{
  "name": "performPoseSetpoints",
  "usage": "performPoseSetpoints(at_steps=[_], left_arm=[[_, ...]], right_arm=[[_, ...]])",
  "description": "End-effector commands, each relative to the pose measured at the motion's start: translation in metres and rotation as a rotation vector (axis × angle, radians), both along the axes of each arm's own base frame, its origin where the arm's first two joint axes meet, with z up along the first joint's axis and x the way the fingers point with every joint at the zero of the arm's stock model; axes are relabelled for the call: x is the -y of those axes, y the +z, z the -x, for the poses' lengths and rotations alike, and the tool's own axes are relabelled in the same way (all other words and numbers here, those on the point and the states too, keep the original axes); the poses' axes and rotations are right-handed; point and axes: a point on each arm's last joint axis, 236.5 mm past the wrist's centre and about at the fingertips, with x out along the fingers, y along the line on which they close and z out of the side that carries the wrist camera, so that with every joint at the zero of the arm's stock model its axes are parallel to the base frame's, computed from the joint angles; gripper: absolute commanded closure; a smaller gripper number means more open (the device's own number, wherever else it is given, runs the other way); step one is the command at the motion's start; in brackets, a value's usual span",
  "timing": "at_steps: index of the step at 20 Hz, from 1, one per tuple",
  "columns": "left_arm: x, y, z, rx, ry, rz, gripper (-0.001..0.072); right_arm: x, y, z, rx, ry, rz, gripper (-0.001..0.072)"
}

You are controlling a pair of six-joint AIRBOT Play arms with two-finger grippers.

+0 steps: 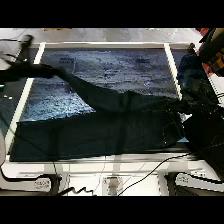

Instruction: Fold the clothes and pants, and hang the long-sleeved shirts on hangers.

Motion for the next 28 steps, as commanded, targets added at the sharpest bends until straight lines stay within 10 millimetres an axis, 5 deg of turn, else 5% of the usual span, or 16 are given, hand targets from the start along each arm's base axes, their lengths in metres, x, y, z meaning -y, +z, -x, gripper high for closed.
performPoseSetpoints(at_steps=[1, 5, 13, 17, 22, 26, 27, 28], left_arm=[[-0.092, 0.021, 0.017, 0.035, 0.159, -0.132, 0.0665], [-0.167, -0.01, 0.052, -0.113, 0.276, -0.272, 0.0666], [-0.254, -0.071, 0.116, -0.466, 0.497, -0.496, 0.0666], [-0.242, -0.117, 0.137, -0.657, 0.532, -0.389, 0.0666], [-0.21, -0.196, 0.208, -1.056, 0.447, -0.307, 0.0667], [-0.219, -0.208, 0.248, -1.25, 0.43, -0.381, 0.0653], [-0.221, -0.208, 0.247, -1.242, 0.433, -0.382, 0.0562], [-0.222, -0.209, 0.245, -1.234, 0.439, -0.383, 0.0338]], right_arm=[[0.0, -0.001, -0.032, 0.067, -0.065, 0.098, 0.0663], [0.03, -0.006, -0.054, 0.064, -0.238, 0.152, 0.0663], [0.049, -0.007, -0.063, 0.081, -0.313, 0.195, 0.0663], [0.052, -0.017, -0.056, 0.055, -0.281, 0.249, 0.0663], [0.052, -0.028, -0.043, 0.018, -0.222, 0.305, 0.0663], [0.054, -0.032, -0.04, 0.011, -0.206, 0.33, 0.0662], [0.054, -0.032, -0.04, 0.01, -0.205, 0.331, 0.0663], [0.054, -0.032, -0.04, 0.011, -0.205, 0.331, 0.0663]])
